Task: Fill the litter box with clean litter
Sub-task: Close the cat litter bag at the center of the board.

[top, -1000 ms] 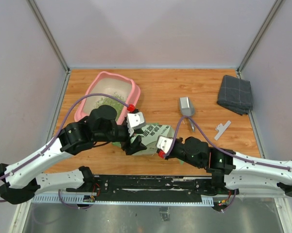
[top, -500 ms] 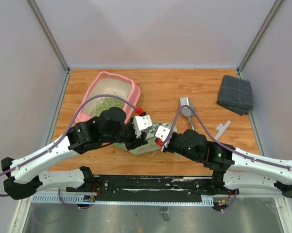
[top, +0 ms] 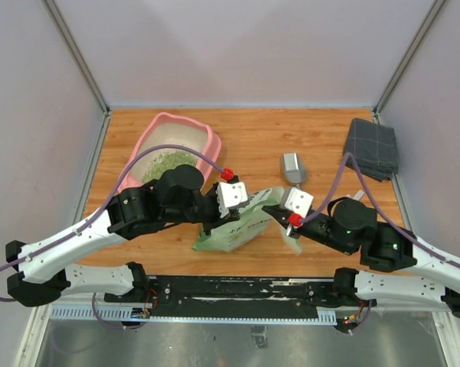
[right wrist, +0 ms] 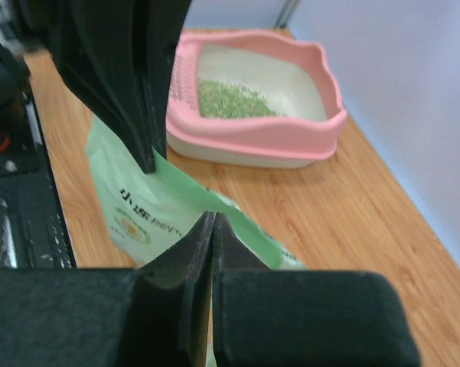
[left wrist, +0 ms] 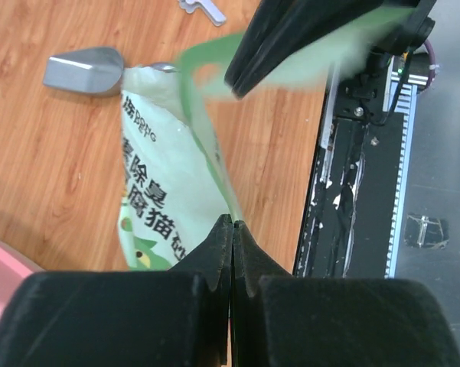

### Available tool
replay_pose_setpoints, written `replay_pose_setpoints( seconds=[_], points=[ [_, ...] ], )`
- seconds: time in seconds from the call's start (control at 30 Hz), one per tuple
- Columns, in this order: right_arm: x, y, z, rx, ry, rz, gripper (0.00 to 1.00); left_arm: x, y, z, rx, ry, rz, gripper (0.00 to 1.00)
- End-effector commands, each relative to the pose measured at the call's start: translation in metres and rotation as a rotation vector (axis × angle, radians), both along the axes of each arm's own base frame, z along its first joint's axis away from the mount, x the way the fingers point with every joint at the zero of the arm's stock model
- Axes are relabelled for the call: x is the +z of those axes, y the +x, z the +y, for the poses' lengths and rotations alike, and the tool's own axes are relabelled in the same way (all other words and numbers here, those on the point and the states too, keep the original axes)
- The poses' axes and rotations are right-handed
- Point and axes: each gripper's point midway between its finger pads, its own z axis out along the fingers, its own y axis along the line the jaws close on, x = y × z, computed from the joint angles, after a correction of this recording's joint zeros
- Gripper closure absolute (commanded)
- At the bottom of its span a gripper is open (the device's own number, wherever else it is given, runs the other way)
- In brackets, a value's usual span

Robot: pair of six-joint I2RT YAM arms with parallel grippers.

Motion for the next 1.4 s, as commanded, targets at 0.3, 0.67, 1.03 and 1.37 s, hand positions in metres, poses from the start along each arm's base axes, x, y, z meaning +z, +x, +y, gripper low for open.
replay_pose_setpoints(
  seconds=[0.3,0.67,1.03,1.37],
  points=[
    [-0.021,-0.005,-0.008,0.121,-0.195,-0.026,0.33,0.045,0.02,0.012,0.138,-0.164,-0.124,1.0],
    [-0.028,0.031,0.01,0.25,-0.181,0.143,0.03,0.034,0.025,0.044,0.137,-0.094,-0.25,1.0],
    [0.039,0.011,0.025,0.386,-0.055,0.096,0.0,0.03,0.046,0.057,0.195,-0.031,-0.274,1.0],
    [-0.005,0.036,0.051,0.446,-0.201,0.113,0.02,0.034,0.043,0.06,0.145,-0.041,-0.324,1.0]
  ],
)
